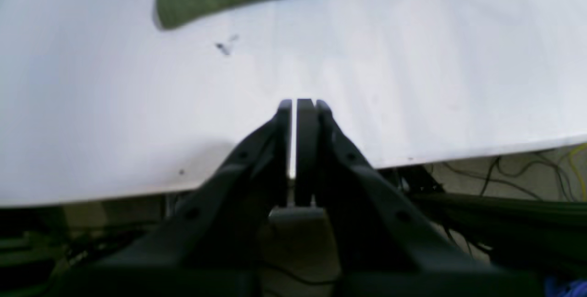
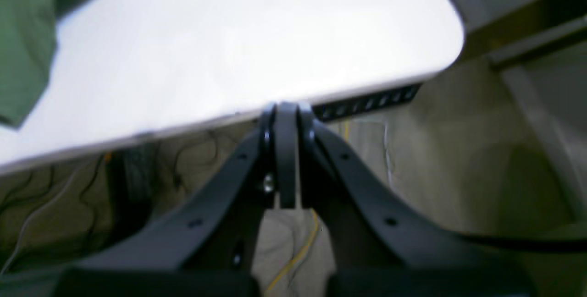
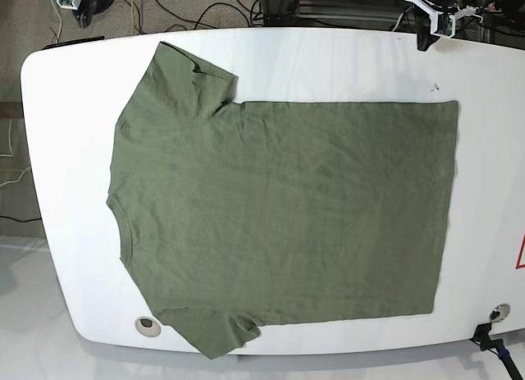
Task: Fold the T-shirt properly
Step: 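Move both grippers down toward the shirt's shoulder corners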
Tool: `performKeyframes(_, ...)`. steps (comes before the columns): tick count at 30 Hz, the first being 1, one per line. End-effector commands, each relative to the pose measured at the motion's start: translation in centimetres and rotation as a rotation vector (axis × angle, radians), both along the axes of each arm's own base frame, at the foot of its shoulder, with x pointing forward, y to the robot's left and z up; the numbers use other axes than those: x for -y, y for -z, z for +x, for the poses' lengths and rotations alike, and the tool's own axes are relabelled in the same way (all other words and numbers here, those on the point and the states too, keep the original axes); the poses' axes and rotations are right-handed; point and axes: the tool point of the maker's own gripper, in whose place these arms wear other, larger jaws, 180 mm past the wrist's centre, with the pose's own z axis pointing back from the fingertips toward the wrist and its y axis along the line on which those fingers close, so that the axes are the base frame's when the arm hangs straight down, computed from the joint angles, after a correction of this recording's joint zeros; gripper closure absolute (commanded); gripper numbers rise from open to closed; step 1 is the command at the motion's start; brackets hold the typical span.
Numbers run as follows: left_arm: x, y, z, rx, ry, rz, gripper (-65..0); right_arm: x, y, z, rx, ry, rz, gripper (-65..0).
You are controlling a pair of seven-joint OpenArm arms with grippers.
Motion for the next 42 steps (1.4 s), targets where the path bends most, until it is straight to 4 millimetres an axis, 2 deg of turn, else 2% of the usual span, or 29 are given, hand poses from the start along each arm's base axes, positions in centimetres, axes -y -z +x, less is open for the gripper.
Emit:
performKeyframes(1,-0.2,-0.7,0.1,0.017,0.008,0.014,-1.2,-0.9,-2.3,2.0,0.054,-0.042,-0.011,-0.7)
performKeyframes(5,-0.6,-0.9,0.3,0.025,-0.003,0.018,-2.0,-2.1,-4.6,5.3,0.103,-0.087,-0.010,-1.0)
performKeyframes(7,-0.8,-1.0,0.2,0.019,-0.003,0.027,-3.0,-2.1,-5.3,6.3,0.114,-0.100,-0.012,-1.2)
performKeyframes(11,-1.1,-0.7,0.0,-0.013,-0.010,0.030,-9.1,-1.1,-4.3,7.5,0.029,-0.078,0.012,-2.6)
performKeyframes(14,-1.4,-0.7,0.4,-0.012,-0.019,0.026,-10.5,-0.3,-3.2,8.3,-0.057,-0.054,0.036,-3.1)
performKeyframes(18,-1.8,-1.8,2.3,0.051,-0.043,0.005,-13.6,1.3,-2.6,9.4,-0.131,0.010,0.053,-4.5)
performKeyframes(21,-2.1,-2.6,4.3,0.098,-0.062,-0.016,-20.1,2.0,-2.2,10.0,-0.184,0.043,0.079,-5.1)
performKeyframes(24,-2.6,-3.1,6.4,0.119,-0.089,-0.036,-24.4,1.8,-1.8,10.7,-0.229,0.052,0.115,-8.3)
performKeyframes(27,-3.0,-3.1,7.8,0.123,-0.106,-0.057,-25.3,1.5,-1.3,10.9,-0.265,0.055,0.144,-14.6)
performKeyframes(28,-2.6,-3.7,8.5,0.150,-0.095,-0.063,-24.8,1.4,-1.8,11.8,-0.214,0.056,0.150,-13.0)
performKeyframes(34,-2.9,-4.0,9.5,0.171,-0.101,-0.060,-27.8,1.0,-2.3,12.9,-0.182,0.052,0.185,-21.2)
performKeyframes(39,-2.8,-4.6,10.7,0.204,-0.089,-0.068,-29.5,0.9,-2.8,13.8,-0.150,0.039,0.226,-19.6)
performKeyframes(42,-1.8,-5.0,11.5,0.214,-0.034,-0.095,-29.3,1.2,-3.9,14.4,-0.116,0.011,0.248,-18.5)
